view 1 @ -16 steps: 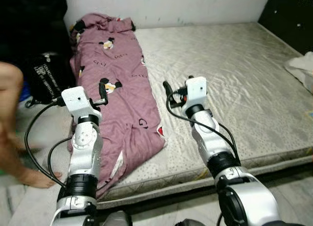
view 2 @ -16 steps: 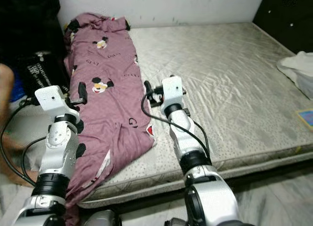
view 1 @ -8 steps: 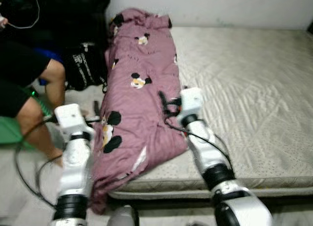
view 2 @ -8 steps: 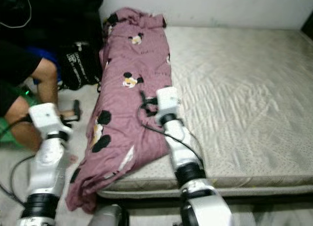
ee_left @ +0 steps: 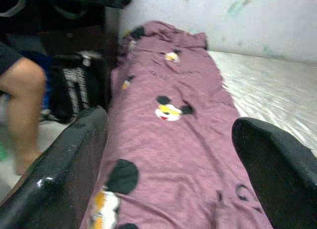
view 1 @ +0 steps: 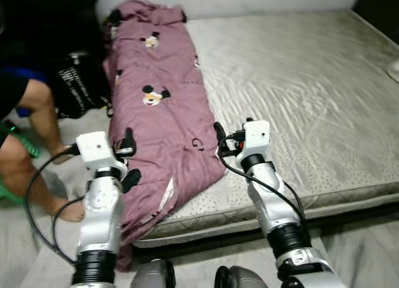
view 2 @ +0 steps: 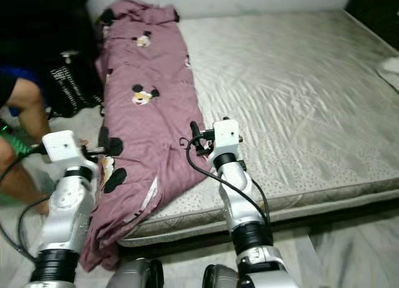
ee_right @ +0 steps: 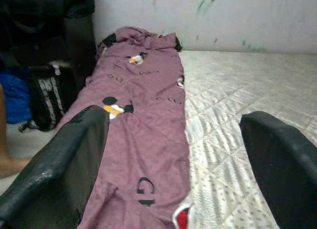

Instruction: Clean up the room

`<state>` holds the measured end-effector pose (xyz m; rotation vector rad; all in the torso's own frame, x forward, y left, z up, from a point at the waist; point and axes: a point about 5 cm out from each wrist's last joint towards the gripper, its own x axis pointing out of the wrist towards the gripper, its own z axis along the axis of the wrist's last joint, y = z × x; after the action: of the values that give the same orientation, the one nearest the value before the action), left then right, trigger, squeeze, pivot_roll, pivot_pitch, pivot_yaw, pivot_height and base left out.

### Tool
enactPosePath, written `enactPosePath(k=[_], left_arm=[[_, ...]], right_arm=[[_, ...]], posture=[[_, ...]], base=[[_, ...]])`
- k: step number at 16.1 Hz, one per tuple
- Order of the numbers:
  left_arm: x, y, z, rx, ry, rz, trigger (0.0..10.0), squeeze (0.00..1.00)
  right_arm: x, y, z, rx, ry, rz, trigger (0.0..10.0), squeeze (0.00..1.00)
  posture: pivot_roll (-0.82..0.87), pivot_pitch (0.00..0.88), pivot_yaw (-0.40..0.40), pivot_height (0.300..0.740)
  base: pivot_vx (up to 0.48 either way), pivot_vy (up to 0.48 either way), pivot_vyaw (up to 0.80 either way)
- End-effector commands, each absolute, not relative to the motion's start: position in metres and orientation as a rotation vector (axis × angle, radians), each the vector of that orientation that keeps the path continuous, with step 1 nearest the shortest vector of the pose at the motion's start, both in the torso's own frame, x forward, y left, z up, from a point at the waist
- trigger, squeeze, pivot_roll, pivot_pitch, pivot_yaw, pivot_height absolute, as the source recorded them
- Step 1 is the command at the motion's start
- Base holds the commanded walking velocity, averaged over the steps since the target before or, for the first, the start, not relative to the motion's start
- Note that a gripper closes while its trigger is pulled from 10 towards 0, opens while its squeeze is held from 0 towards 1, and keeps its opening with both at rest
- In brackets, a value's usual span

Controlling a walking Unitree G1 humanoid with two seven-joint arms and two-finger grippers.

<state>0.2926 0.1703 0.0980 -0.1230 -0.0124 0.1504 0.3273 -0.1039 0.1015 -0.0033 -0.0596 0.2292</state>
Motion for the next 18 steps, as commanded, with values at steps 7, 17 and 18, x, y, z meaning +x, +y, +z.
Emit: enactPosePath(k=[7, 17, 18], left_arm=[[0.287, 0.173, 0.1, -0.126, -0.007, 0.145, 10.0, 0.0], [0.282, 0.182, 0.104, -0.105, 0.002, 0.162, 10.0, 0.0], [0.281, 0.183, 0.104, -0.097, -0.001, 0.164, 10.0, 0.0]], right_arm=[[0.323, -0.102, 0.104, 0.009, -0.033, 0.22, 10.0, 0.0], [0.324, -0.096, 0.109, 0.02, -0.034, 0.241, 10.0, 0.0], [0.324, -0.096, 0.109, 0.021, -0.034, 0.245, 10.0, 0.0]], posture=[[0.03, 0.128, 0.011, 0.74], [0.04, 0.17, 0.014, 0.74], [0.04, 0.17, 0.014, 0.736]], base=[[0.0, 0.2, 0.0], [0.0, 0.0, 0.0], [0.0, 0.0, 0.0]])
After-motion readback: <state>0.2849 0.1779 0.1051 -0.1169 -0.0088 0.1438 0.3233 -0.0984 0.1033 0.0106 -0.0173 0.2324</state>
